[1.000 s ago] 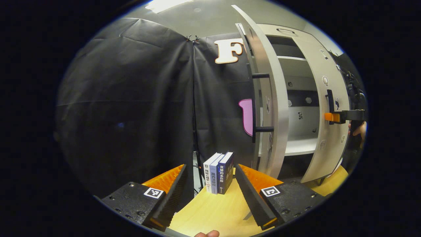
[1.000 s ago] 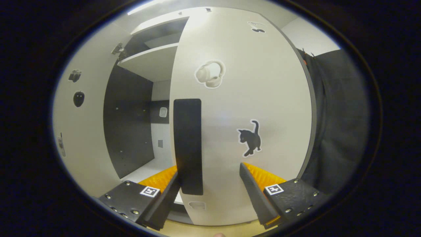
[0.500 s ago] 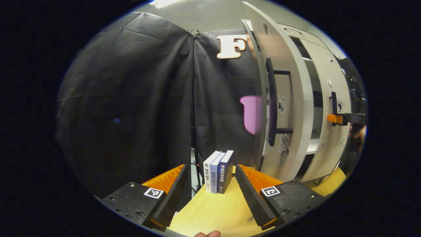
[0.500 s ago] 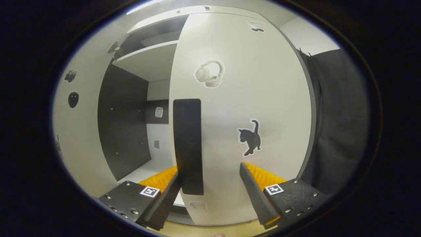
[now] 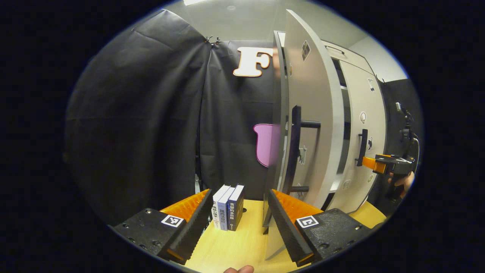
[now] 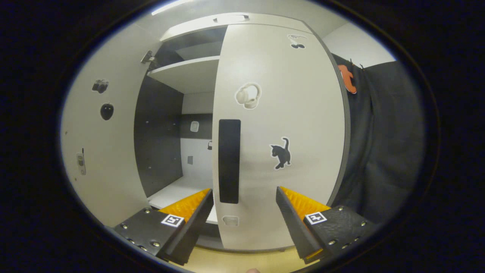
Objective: Grasp the bottle in the cabinet with the left hand and place it on the coaster, then close the right door with the right hand and the left door with the left hand.
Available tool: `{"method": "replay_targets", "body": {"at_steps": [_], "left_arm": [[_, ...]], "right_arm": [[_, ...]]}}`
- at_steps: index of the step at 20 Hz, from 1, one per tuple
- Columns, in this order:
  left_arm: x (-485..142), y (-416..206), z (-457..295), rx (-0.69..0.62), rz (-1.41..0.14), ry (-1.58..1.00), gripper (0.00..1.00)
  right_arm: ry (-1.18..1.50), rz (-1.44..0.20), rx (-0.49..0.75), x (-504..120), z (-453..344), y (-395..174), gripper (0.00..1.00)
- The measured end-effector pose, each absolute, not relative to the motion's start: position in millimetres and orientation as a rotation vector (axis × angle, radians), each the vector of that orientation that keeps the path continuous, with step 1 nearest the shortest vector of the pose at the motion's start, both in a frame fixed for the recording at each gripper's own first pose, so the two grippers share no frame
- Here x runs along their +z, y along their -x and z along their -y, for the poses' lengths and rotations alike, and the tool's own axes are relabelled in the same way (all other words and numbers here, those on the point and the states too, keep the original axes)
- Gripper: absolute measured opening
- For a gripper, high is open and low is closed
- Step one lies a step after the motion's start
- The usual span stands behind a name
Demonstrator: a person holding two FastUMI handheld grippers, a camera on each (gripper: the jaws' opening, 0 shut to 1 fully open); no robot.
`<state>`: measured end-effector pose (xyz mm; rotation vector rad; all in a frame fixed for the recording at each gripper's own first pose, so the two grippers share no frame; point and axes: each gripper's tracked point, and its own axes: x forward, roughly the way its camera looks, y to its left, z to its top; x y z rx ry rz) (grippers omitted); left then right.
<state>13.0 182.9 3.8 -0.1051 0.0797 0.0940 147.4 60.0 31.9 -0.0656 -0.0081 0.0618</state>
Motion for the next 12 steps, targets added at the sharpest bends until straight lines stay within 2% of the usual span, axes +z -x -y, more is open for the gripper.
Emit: {"method": "replay_targets", "body": {"at_steps": [7,8,10,12], "left_arm": [[21,-10,-164,0.036,-0.064,0.122,0.93],[22,-11,-158,0.024,-0.066,0.107,0.87],[24,-14,-149,0.001,-0.069,0.083,0.98],[28,-12,-148,0.009,-0.060,0.052,0.87]], "right_arm": [[0.057,-0.019,0.062,22,-48,-132,1.00],[0.060,-0.022,0.062,20,-46,-128,1.00],[0.065,-0.028,0.061,17,-40,-121,1.00],[0.061,-0.034,0.059,15,-33,-113,1.00]]}}
